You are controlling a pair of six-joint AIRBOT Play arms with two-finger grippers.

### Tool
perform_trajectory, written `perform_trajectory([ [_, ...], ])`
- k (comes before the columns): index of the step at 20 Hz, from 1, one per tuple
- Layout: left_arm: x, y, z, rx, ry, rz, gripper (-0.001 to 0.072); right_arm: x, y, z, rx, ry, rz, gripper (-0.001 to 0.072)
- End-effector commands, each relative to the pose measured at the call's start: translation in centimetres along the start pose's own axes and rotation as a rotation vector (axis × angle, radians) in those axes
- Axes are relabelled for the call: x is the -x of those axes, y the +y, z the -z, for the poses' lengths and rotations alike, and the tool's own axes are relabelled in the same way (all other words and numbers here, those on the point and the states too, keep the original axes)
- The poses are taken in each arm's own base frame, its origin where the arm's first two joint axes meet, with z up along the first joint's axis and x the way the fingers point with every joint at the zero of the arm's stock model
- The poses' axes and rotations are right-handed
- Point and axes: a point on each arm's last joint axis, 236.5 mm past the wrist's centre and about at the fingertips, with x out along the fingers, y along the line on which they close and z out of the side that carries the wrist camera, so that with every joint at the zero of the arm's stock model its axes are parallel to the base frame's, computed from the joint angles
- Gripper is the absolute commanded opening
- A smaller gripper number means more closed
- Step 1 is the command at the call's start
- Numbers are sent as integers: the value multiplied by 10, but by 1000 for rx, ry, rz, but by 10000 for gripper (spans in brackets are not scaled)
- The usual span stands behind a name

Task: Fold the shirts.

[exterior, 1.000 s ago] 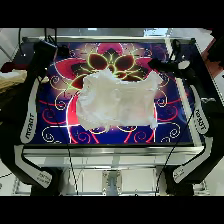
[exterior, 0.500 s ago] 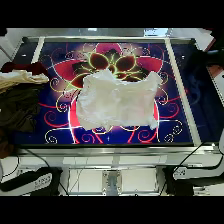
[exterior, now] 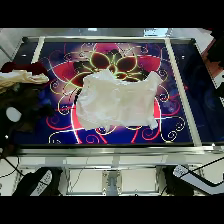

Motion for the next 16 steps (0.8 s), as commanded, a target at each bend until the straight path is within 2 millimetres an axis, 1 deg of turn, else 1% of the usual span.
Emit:
perform_trajectory([
  [1,-41,-41,57,169,142,241,651,6,29,10,-24,-21,-118,419],
  [3,-58,-52,66,194,206,301,651,15,54,0,-18,-73,-212,419],
  [5,-73,-58,64,247,210,339,651,25,72,-7,-1,-114,-279,419],
  [7,-79,-74,56,265,193,427,651,31,77,-7,6,-131,-286,419],
  [9,-84,-83,51,293,183,479,651,36,79,-7,12,-143,-282,419],
  [12,-95,-80,58,309,209,475,650,41,81,-6,19,-154,-280,419],
  [14,-98,-84,55,324,201,498,648,42,84,-5,21,-149,-293,419],
  [16,-103,-90,52,348,189,536,586,43,88,-6,20,-155,-309,419],
])
